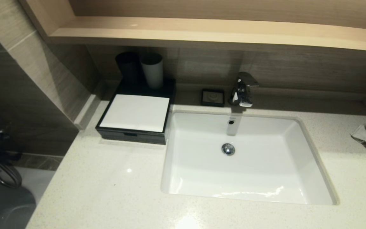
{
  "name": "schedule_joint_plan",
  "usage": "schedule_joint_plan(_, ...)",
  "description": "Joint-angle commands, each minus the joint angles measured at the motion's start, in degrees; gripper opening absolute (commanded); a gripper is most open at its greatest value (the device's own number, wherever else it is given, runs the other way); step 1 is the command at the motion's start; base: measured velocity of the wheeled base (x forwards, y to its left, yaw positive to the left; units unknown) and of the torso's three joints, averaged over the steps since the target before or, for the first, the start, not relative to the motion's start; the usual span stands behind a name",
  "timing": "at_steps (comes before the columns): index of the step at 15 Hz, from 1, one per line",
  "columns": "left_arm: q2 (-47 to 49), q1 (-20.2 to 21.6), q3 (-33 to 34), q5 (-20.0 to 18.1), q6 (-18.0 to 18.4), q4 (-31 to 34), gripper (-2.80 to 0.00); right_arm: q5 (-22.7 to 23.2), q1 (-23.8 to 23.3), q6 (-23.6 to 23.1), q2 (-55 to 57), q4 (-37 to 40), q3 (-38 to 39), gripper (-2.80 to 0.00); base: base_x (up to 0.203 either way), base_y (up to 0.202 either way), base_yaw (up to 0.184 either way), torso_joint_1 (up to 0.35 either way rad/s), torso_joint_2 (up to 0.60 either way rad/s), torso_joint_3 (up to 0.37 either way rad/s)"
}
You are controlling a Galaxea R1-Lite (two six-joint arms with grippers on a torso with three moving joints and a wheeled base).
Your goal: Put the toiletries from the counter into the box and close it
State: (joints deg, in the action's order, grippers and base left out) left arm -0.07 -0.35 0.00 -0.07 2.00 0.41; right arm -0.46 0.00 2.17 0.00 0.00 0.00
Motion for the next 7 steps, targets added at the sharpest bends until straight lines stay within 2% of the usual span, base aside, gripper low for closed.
schedule_joint_plan(1, 0.1, 0.0, 0.1, 0.0, 0.0, 0.0, -2.80, 0.0, 0.0, 0.0, 0.1, 0.0, 0.0, -2.80, 0.000, 0.000, 0.000, 0.000, 0.00, 0.000)
schedule_joint_plan(7, 0.1, 0.0, 0.1, 0.0, 0.0, -0.1, -2.80, 0.0, 0.0, 0.0, 0.0, 0.0, 0.0, -2.80, 0.000, 0.000, 0.000, 0.000, 0.00, 0.000)
